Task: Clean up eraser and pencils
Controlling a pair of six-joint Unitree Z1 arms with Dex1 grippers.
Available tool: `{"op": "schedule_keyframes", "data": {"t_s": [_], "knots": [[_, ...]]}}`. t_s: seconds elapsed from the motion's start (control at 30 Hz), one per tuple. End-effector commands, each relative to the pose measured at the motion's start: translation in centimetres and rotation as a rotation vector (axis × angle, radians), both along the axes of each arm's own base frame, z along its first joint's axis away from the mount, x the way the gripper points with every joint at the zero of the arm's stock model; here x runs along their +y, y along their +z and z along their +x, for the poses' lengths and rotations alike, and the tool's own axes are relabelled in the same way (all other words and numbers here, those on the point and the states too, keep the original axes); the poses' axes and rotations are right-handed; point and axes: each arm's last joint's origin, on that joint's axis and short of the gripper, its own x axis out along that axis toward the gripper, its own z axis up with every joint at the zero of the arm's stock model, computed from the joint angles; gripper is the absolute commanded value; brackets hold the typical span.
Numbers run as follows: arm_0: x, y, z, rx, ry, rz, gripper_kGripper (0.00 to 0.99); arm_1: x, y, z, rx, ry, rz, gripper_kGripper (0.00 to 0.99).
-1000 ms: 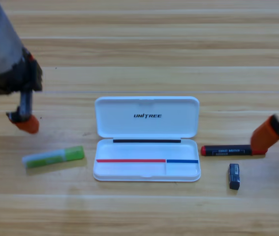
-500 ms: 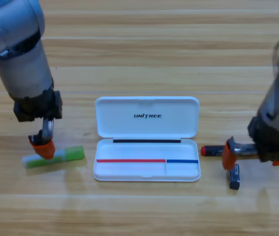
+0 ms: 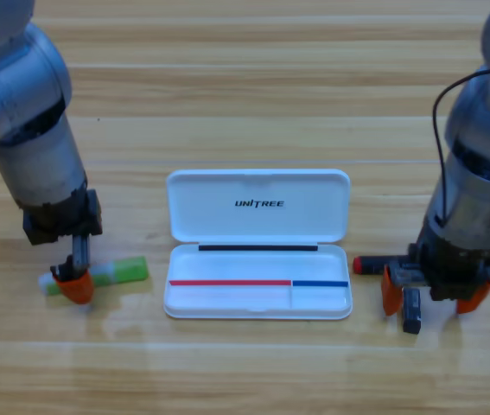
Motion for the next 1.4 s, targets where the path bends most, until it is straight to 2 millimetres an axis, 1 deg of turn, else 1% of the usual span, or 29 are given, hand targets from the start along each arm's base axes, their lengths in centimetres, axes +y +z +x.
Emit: {"op": "schedule_keyframes", "data": {"t_s": [0.03,0.07,0.17,0.27,0.3,0.43,0.5,0.53,0.6,0.7,0.73,0.8,0.87,0.93,0.97,1.07,1.1,1.13,1.17,1.27,1.4], "knots": [[0.5,-2.5,0.1,0.046,0.023,0.017,0.979,1.1,-3.6,0.9,0.055,-0.008,-0.039,0.795],[0.5,-2.6,0.2,0.044,0.025,0.015,0.979,1.2,-3.7,0.9,0.059,-0.007,-0.038,0.716],[0.5,-2.9,0.1,0.037,0.023,0.010,0.976,1.4,-4.2,0.9,0.080,-0.003,-0.034,0.408],[0.5,-3.4,0.0,0.035,0.023,0.009,0.957,1.4,-4.4,0.9,0.089,0.001,-0.030,0.044],[0.5,-3.5,0.0,0.036,0.023,0.010,0.956,1.4,-4.4,0.9,0.092,0.006,-0.027,0.000],[0.5,-3.9,0.1,0.035,0.023,0.009,0.897,1.3,-4.1,0.7,0.104,0.046,-0.027,0.000],[0.5,-4.0,0.1,0.031,0.025,0.006,0.873,1.0,-2.9,0.8,0.112,0.091,-0.034,0.000],[0.5,-4.0,0.1,0.026,0.029,0.001,0.864,0.8,-1.8,0.8,0.108,0.134,-0.037,0.000],[0.5,-4.2,0.1,0.019,0.037,-0.004,0.864,0.3,1.0,0.5,0.081,0.309,-0.052,0.000],[0.5,-4.5,0.1,0.024,0.041,-0.005,0.850,-0.4,5.7,0.3,-0.003,0.695,-0.079,0.000],[0.4,-4.5,0.1,0.026,0.039,-0.006,0.831,-0.3,6.6,0.2,-0.037,0.803,-0.100,0.000],[0.4,-4.6,0.1,0.027,0.038,-0.004,0.761,-0.1,7.6,0.5,-0.074,1.075,-0.108,0.000],[0.5,-4.6,0.1,0.031,0.029,-0.003,0.667,0.5,7.5,0.8,-0.077,1.282,-0.112,0.000],[0.5,-4.6,0.0,0.033,0.018,-0.001,0.569,1.7,7.1,1.2,-0.066,1.405,-0.086,0.000],[0.5,-4.6,0.0,0.035,0.010,-0.002,0.505,2.5,6.8,1.5,-0.062,1.442,-0.086,0.000],[0.6,-4.6,-0.2,0.038,-0.010,0.003,0.256,4.6,5.7,2.3,-0.051,1.509,-0.074,0.000],[0.6,-4.5,-0.2,0.041,-0.014,0.005,0.158,5.4,5.2,2.6,-0.051,1.525,-0.064,0.000],[0.6,-4.4,-0.2,0.040,-0.016,0.005,0.031,6.0,4.9,2.9,-0.055,1.532,-0.064,0.000],[0.6,-4.1,-0.2,0.034,-0.015,0.005,0.000,6.7,4.6,3.2,-0.063,1.543,-0.062,0.000],[0.8,-2.4,-0.3,-0.006,-0.006,-0.004,0.000,8.5,3.9,3.5,-0.061,1.570,-0.060,0.000],[0.6,0.9,-0.1,-0.055,-0.014,0.006,0.000,10.2,3.5,2.9,-0.039,1.600,-0.034,0.000]]}}
